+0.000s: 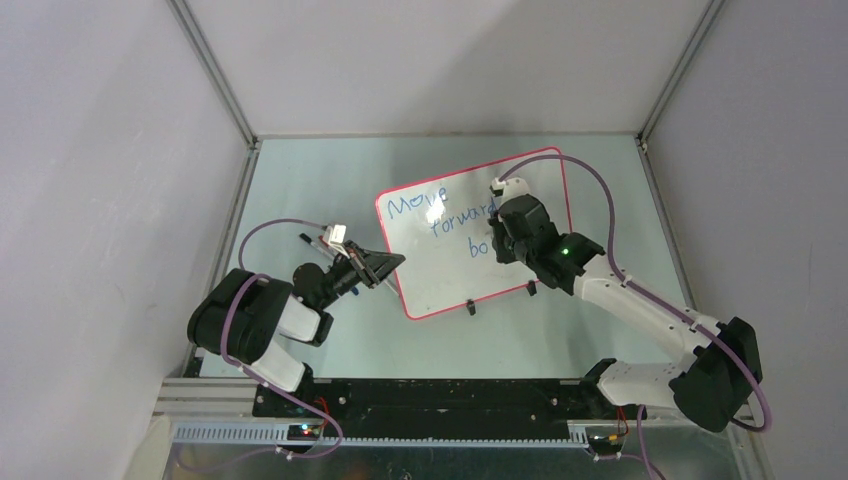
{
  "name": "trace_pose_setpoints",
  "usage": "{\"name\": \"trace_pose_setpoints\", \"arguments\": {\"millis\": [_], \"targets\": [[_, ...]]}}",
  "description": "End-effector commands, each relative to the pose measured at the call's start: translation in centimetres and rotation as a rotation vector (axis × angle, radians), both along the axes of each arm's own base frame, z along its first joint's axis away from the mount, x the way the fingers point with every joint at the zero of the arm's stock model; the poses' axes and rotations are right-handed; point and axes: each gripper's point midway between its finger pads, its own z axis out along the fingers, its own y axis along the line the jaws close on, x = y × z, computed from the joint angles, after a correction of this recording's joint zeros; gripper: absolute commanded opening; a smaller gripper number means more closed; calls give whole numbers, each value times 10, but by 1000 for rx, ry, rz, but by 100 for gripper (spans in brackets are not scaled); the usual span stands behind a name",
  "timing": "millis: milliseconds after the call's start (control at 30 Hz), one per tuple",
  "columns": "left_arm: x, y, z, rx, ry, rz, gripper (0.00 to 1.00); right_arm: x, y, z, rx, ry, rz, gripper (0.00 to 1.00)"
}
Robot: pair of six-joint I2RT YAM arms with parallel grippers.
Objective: Write a sentence on the whiteboard
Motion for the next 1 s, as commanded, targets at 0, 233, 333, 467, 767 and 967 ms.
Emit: {"name": "trace_pose_setpoints", "arguments": {"millis": [0, 233, 333, 467, 767, 967], "targets": [[5, -2, 10, 20, -85, 11, 0, 17, 4, 27, 46, -81, -30, 0], [5, -2, 10, 21, -86, 10, 0, 22, 2, 26, 45, -87, -42, 0], [5, -1, 11, 20, -88, 11, 0, 24, 0, 26, 46, -87, -49, 0], [4, -1, 10, 21, -86, 11, 0, 26, -1, 25, 48, -85, -55, 0], [4, -1, 10, 23, -88, 11, 0, 29, -2, 17, 31, -57, -61, 0], [4, -1, 10, 23, -88, 12, 0, 23, -7, 8, 5, -19, -74, 0]]}}
